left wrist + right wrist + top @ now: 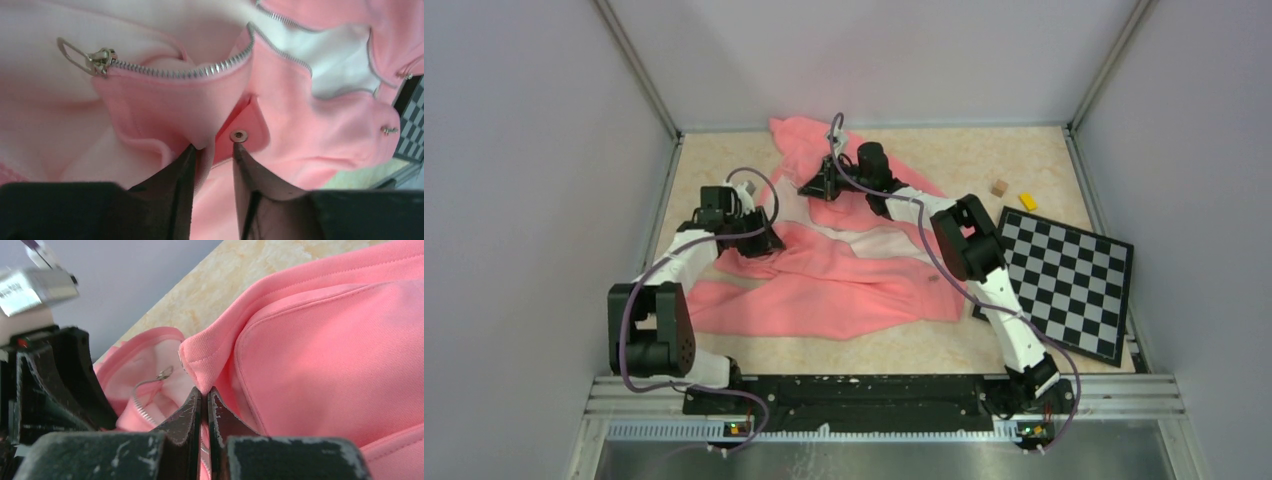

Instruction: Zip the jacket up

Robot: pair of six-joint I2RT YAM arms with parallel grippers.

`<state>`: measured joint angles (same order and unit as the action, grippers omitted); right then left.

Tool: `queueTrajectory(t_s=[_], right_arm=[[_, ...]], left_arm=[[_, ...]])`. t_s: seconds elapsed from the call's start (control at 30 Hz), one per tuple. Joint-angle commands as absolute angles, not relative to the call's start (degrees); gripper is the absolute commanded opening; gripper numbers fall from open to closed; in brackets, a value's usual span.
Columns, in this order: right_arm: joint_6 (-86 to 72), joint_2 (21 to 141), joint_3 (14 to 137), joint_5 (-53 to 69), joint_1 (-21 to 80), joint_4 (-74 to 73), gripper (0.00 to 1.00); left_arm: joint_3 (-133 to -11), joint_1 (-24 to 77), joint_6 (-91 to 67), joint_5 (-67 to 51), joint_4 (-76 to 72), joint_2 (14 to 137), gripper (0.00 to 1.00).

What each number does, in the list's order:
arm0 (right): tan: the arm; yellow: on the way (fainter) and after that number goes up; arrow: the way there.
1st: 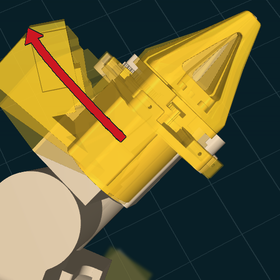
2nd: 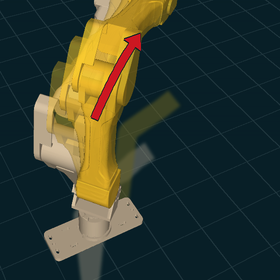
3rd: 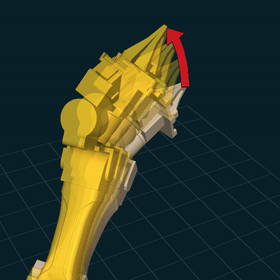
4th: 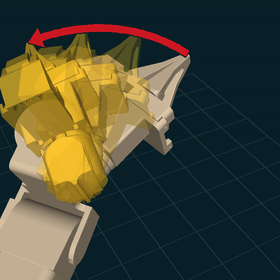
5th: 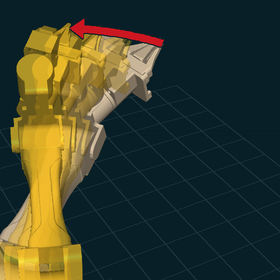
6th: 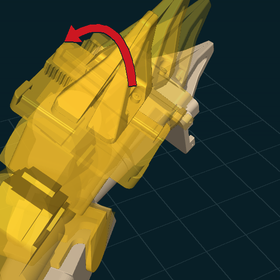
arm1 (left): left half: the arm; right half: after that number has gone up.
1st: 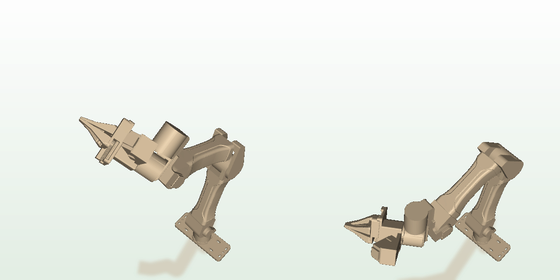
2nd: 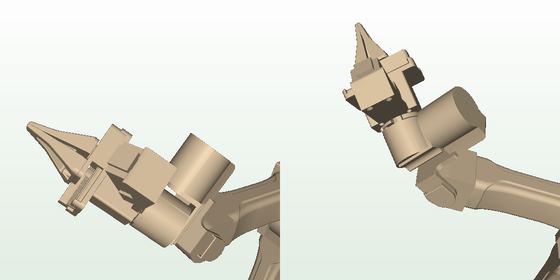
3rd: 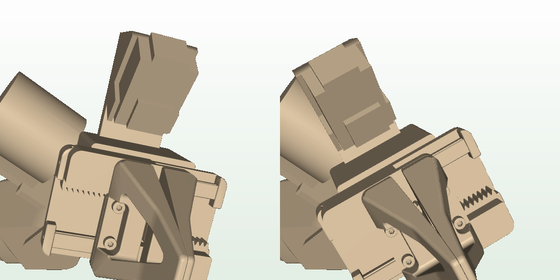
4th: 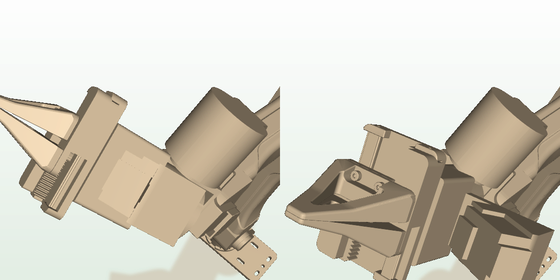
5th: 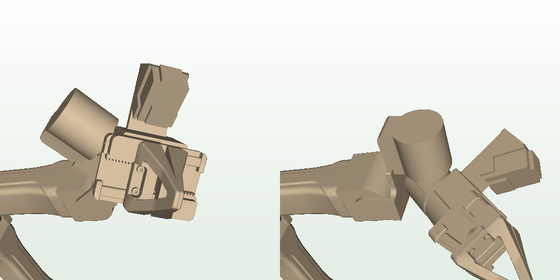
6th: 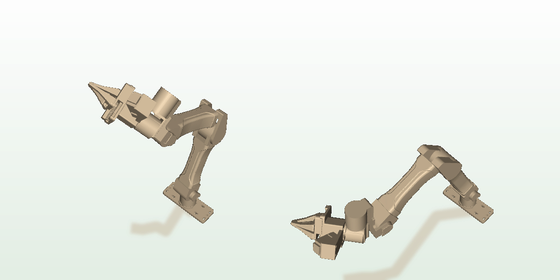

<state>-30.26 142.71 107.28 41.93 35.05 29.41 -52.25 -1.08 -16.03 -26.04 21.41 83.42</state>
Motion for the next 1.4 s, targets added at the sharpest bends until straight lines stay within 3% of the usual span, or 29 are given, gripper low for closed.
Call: queueTrajectory(t_s=[0.0,0.27,0.3,0.37,0.43,0.5,0.67,0.73,0.83,0.87,0.93,1.0,1.03,1.13,1.33,1.37], right_arm=[[-30.25,140.47,106.59,42.83,34.72,32.96,0.00],[-30.65,140.15,105.83,43.22,34.76,33.77,0.00],[-30.63,140.10,105.82,43.24,34.72,33.90,0.00],[-30.73,140.01,105.66,43.23,34.72,33.98,0.00],[-30.68,139.88,105.36,43.39,34.72,33.94,0.00],[-30.50,139.56,104.98,43.42,34.72,33.95,0.00],[-30.57,139.55,104.94,43.12,34.72,34.10,0.00],[-30.57,139.70,105.08,43.08,34.69,33.97,0.00],[-30.56,139.91,105.61,42.98,34.72,33.59,0.00],[-30.46,139.98,105.67,42.98,34.72,33.52,0.00],[-30.41,140.03,105.89,42.98,34.72,33.37,0.00],[-30.04,140.09,106.06,42.87,34.74,33.07,0.00],[-29.98,140.05,106.20,42.89,34.72,32.95,0.00],[-30.06,140.10,106.40,42.72,34.72,32.98,0.00],[-29.66,140.16,106.52,42.63,34.63,32.19,0.00],[-29.70,140.12,106.51,42.58,34.63,32.28,0.00]], left_arm=[[-48.94,-0.89,-23.19,-30.08,19.54,79.90,0.45],[-45.30,-1.04,-27.95,-25.10,20.89,72.58,0.52],[-45.04,-1.10,-28.17,-23.58,20.27,71.32,0.56],[-44.57,-1.19,-28.48,-21.47,17.80,69.62,0.77],[-46.00,-1.75,-28.27,-21.58,16.82,70.06,0.91],[-50.28,-2.09,-26.80,-20.14,18.47,71.80,0.98],[-57.32,-2.41,-24.70,-16.76,14.74,77.15,0.99],[-61.40,-2.47,-22.93,-17.55,15.08,82.03,0.92],[-68.17,-1.98,-20.02,-17.78,17.89,90.68,0.61],[-70.12,-1.05,-18.86,-15.90,19.08,93.15,0.57],[-74.19,1.77,-16.33,-11.24,23.53,97.19,0.64],[-76.10,3.69,-15.46,-8.22,26.45,99.48,0.83],[-75.73,4.21,-15.20,-8.07,26.41,99.89,0.88],[-74.01,5.32,-14.75,-9.27,25.62,101.43,0.87],[-70.54,11.02,-14.84,-10.39,27.19,96.68,0.37],[-68.81,12.54,-14.51,-8.73,26.11,93.79,0.34]])
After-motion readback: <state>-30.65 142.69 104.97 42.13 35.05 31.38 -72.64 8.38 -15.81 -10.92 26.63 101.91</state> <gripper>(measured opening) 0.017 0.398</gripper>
